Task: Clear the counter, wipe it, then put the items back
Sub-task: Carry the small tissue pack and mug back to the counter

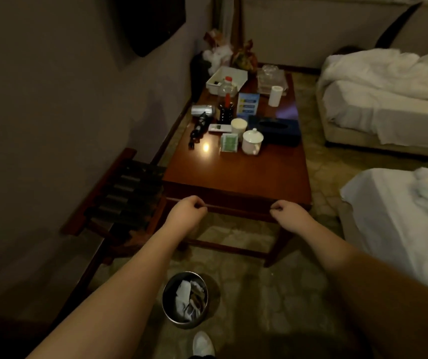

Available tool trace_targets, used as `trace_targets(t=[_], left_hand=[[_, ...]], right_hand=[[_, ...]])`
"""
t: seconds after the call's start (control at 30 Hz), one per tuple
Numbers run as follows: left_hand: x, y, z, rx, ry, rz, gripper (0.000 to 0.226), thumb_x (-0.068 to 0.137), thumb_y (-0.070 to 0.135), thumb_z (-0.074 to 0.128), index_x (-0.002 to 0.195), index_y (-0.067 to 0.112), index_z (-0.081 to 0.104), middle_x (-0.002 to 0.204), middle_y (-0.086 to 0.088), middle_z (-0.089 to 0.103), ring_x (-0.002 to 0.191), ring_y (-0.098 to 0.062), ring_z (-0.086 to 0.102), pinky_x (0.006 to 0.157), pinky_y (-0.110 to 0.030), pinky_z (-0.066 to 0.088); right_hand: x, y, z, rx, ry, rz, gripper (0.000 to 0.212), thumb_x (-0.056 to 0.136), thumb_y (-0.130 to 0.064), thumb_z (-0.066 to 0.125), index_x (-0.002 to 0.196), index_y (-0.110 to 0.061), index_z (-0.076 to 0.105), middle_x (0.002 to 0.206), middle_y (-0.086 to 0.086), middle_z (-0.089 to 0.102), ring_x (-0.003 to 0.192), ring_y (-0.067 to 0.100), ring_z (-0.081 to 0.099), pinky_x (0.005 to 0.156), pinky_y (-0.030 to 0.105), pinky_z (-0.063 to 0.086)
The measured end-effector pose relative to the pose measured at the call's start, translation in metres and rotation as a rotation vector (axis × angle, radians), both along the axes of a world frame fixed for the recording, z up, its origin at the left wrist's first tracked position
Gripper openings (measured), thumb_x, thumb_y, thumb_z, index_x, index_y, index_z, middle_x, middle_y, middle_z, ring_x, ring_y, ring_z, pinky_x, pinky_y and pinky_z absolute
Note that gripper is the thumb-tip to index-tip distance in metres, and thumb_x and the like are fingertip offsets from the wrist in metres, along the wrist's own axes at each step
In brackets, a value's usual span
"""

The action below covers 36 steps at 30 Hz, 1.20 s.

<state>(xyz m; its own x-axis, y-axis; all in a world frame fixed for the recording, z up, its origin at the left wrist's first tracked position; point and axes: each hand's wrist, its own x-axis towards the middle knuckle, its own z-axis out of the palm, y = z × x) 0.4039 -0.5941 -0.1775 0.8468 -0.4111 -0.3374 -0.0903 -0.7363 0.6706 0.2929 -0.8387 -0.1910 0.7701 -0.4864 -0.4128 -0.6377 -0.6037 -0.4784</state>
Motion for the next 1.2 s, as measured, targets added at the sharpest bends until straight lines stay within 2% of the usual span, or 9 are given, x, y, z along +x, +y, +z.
trace_targets(t=[0.17, 0.3, 0.5, 0.57, 0.67, 0.73, 0.9, 1.03, 1.2], left_hand=[[0.067, -0.032, 0.006, -0.082, 0.068, 0.044, 0.014, 0.094, 0.025, 0.057, 0.107, 0.021, 0.058, 0.093, -0.001, 0.063, 0.077, -0.016, 0.061, 0.062, -0.029, 0.048], [0.105, -0.052, 0.002, -0.121, 0.158, 0.108, 0.015, 0.093, 0.021, 0.059, 0.106, 0.015, 0.059, 0.095, -0.006, 0.063, 0.078, -0.018, 0.058, 0.065, -0.031, 0.047], [0.144, -0.076, -0.014, -0.111, 0.152, 0.085, 0.012, 0.093, 0.024, 0.058, 0.103, 0.018, 0.059, 0.097, -0.004, 0.063, 0.085, -0.021, 0.062, 0.072, -0.032, 0.051], [0.161, -0.089, -0.020, -0.124, 0.171, 0.096, 0.013, 0.092, 0.026, 0.058, 0.103, 0.019, 0.059, 0.098, -0.004, 0.063, 0.087, -0.021, 0.061, 0.071, -0.033, 0.050], [0.187, -0.109, -0.031, -0.125, 0.179, 0.118, 0.017, 0.091, 0.030, 0.060, 0.105, 0.020, 0.057, 0.099, -0.004, 0.062, 0.084, -0.018, 0.060, 0.063, -0.028, 0.046], [0.206, -0.127, -0.039, -0.120, 0.178, 0.129, 0.024, 0.091, 0.031, 0.061, 0.110, 0.020, 0.055, 0.104, -0.003, 0.061, 0.088, -0.017, 0.059, 0.068, -0.027, 0.045], [0.249, -0.179, -0.057, -0.124, 0.213, 0.197, 0.051, 0.089, 0.030, 0.064, 0.135, 0.016, 0.045, 0.126, -0.003, 0.054, 0.104, -0.019, 0.055, 0.084, -0.031, 0.044], [0.282, -0.221, -0.077, -0.140, 0.239, 0.263, 0.066, 0.087, 0.025, 0.068, 0.144, 0.018, 0.035, 0.143, -0.005, 0.044, 0.121, -0.022, 0.051, 0.087, -0.031, 0.043], [0.320, -0.261, -0.101, -0.095, 0.246, 0.287, 0.090, 0.079, 0.015, 0.076, 0.151, 0.025, 0.023, 0.155, -0.005, 0.030, 0.139, -0.026, 0.034, 0.110, -0.045, 0.037]], right_hand=[[0.035, -0.030, 0.012, 0.044, -0.095, -0.179, 0.030, 0.098, -0.030, 0.047, 0.124, -0.018, 0.058, 0.098, -0.003, 0.054, 0.074, 0.007, 0.049, 0.067, 0.027, 0.039], [0.051, -0.048, 0.012, 0.105, -0.141, -0.203, 0.030, 0.098, -0.032, 0.046, 0.123, -0.020, 0.058, 0.106, -0.005, 0.056, 0.092, 0.011, 0.053, 0.079, 0.026, 0.038], [0.084, -0.075, -0.006, 0.209, -0.129, -0.251, 0.027, 0.098, -0.031, 0.046, 0.119, -0.020, 0.059, 0.111, -0.001, 0.061, 0.102, 0.016, 0.059, 0.088, 0.034, 0.048], [0.100, -0.089, -0.012, 0.235, -0.119, -0.246, 0.027, 0.098, -0.029, 0.045, 0.120, -0.018, 0.057, 0.112, 0.000, 0.061, 0.101, 0.016, 0.058, 0.088, 0.032, 0.047], [0.132, -0.115, -0.021, 0.281, -0.116, -0.251, 0.028, 0.099, -0.028, 0.045, 0.121, -0.015, 0.055, 0.115, 0.003, 0.060, 0.099, 0.015, 0.058, 0.078, 0.029, 0.046], [0.154, -0.133, -0.029, 0.317, -0.102, -0.252, 0.031, 0.099, -0.029, 0.045, 0.125, -0.014, 0.054, 0.115, 0.003, 0.059, 0.099, 0.014, 0.058, 0.073, 0.028, 0.046], [0.208, -0.170, -0.050, 0.407, -0.064, -0.264, 0.041, 0.097, -0.031, 0.050, 0.136, -0.021, 0.044, 0.120, -0.001, 0.057, 0.099, 0.012, 0.058, 0.076, 0.028, 0.045], [0.246, -0.192, -0.069, 0.495, -0.003, -0.269, 0.048, 0.094, -0.032, 0.053, 0.140, -0.025, 0.039, 0.116, -0.004, 0.054, 0.095, 0.010, 0.057, 0.078, 0.029, 0.047], [0.275, -0.208, -0.093, 0.598, 0.054, -0.255, 0.052, 0.092, -0.035, 0.057, 0.140, -0.032, 0.037, 0.118, -0.004, 0.054, 0.099, 0.011, 0.058, 0.077, 0.029, 0.048]])
